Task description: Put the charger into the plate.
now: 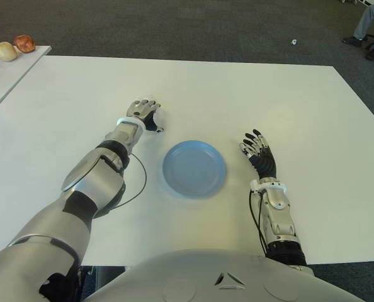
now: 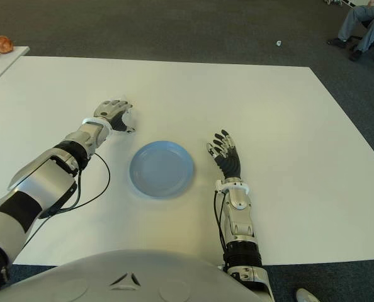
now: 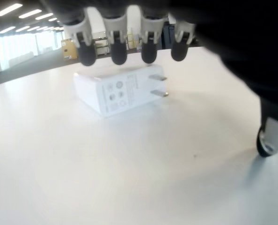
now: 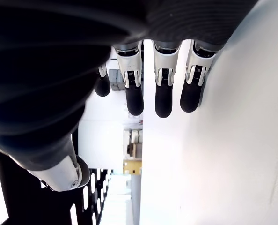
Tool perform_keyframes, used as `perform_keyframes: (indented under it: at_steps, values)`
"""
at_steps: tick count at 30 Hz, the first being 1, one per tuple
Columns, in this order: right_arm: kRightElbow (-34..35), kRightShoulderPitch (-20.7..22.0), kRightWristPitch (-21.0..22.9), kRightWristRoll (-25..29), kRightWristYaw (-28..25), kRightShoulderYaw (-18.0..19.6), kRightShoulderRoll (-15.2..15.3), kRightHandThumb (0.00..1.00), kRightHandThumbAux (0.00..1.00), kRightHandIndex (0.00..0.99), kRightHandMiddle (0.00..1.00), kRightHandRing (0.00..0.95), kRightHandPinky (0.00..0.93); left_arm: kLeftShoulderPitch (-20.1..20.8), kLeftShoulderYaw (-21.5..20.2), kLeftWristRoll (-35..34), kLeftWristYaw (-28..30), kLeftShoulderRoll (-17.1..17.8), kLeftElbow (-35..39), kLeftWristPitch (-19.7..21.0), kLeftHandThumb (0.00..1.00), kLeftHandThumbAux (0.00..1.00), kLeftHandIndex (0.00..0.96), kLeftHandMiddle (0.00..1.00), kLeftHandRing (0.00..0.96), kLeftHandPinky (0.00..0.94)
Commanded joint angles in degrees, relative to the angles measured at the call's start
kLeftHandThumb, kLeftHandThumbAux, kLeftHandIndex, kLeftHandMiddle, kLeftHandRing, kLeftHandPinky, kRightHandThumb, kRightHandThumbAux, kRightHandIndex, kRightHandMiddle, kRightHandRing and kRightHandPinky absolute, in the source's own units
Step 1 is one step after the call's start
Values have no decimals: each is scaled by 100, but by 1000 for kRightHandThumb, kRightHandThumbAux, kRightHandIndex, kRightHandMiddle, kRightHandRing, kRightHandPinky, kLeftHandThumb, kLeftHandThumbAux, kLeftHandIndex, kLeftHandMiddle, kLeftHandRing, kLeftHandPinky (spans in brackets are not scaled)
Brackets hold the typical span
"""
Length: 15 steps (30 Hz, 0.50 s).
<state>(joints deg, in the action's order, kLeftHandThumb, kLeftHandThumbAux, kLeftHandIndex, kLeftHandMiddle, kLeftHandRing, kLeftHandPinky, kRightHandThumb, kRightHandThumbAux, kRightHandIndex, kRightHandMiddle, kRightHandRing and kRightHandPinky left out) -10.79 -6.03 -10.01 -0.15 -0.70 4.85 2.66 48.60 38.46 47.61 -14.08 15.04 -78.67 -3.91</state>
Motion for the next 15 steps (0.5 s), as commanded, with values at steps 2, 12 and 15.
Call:
perform_keyframes:
  at_steps: [2,12,15]
  values:
    - [14,-140,165,102,-75,44,42,58,674,60,192,181,187,-226,-74,-106,313,-153,-83,126,0,508,0,0,0,0]
    - [22,-192,146,153,-172,90,96,57,662,59,180,166,168,-290,-385,-405,588,-286,-87,344,0,469,0,0,0,0]
    - [9,-193,127,171,-207,107,122,55,661,57,178,163,166,-361,-497,-500,653,-297,-99,400,0,454,0,0,0,0]
